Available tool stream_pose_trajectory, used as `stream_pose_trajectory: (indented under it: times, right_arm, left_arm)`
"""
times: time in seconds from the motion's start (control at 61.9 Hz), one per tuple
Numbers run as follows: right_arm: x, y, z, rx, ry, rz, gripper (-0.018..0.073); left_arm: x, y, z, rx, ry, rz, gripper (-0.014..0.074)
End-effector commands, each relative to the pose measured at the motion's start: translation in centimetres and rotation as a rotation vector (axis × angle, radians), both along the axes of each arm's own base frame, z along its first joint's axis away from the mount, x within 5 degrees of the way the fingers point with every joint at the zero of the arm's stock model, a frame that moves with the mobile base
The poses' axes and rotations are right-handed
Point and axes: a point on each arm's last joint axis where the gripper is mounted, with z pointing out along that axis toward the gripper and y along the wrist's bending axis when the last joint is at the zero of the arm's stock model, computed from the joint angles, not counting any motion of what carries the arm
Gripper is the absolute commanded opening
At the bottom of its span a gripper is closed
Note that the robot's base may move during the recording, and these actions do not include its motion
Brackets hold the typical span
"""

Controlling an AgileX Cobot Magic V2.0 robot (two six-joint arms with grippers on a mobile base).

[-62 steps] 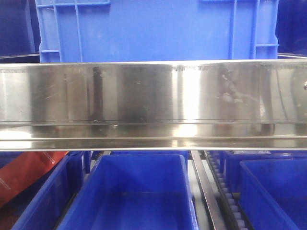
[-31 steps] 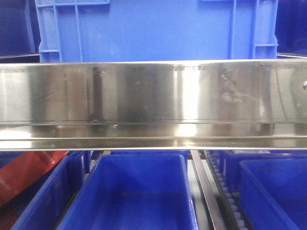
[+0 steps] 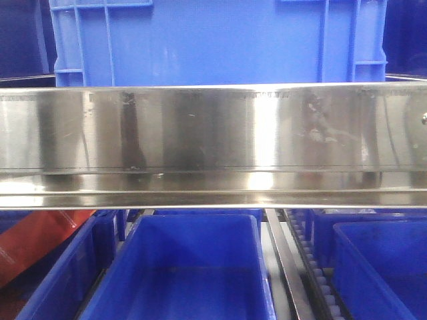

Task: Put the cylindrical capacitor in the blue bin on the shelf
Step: 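Move the left gripper over a blue bin and release the orange cylinder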

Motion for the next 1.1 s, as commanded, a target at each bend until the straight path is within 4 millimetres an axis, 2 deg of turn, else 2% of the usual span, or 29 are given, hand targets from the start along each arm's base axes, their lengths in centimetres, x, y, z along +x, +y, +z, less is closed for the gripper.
stream_pose_trajectory:
  times: [0.0, 0.145, 0.323, 0.404, 0.565, 0.694, 0.823, 0.888, 0.953, 1.082]
  right_arm:
    - [0.0, -0.1, 0.3, -0.003, -0.039, -0.008, -0.0162]
    - [0.0, -0.1, 0.3, -0.003, -0.039, -0.008, -0.0162]
    - [-0.1, 0.0, 0.3, 0.019, -0.037, 0.003, -0.0162]
    - [-0.1, 0.1, 0.3, 0.034, -0.036, 0.011, -0.0162]
    - [-0.1, 0.2, 0.3, 0.052, -0.03, 0.02, -0.0162]
    - [-0.1, 0.3, 0.3, 0.061, -0.027, 0.025, -0.0162]
    - [-0.1, 0.3, 0.3, 0.068, -0.024, 0.029, -0.0162]
    - [-0.1, 0.3, 0.3, 0.068, -0.024, 0.029, -0.0162]
    - [-0.1, 0.3, 0.3, 0.068, -0.024, 0.029, -0.0162]
    - [-0.1, 0.3, 0.3, 0.068, -0.024, 0.029, -0.0162]
  left_arm:
    - [2.5, -2.2, 1.8, -0.016, -0.014, -0.061, -0.0111]
    - [6.9, -6.1, 4.0, -0.019, -0.019, -0.129, -0.0111]
    - [11.7, -10.8, 3.9, 0.004, 0.026, -0.189, -0.0111]
    - [13.6, -12.9, 2.9, 0.022, 0.06, -0.209, -0.0111]
    - [17.3, -16.5, -0.3, 0.048, 0.13, -0.236, -0.0111]
    - [19.6, -18.1, -3.3, 0.077, 0.183, -0.235, -0.0111]
    - [21.1, -19.2, -5.9, 0.104, 0.234, -0.234, -0.0107]
    - [21.5, -19.5, -6.7, 0.113, 0.25, -0.233, -0.006]
    - [21.7, -19.6, -7.2, 0.12, 0.263, -0.233, 0.0043]
    - [21.8, -19.7, -7.4, 0.12, 0.271, -0.234, 0.0347]
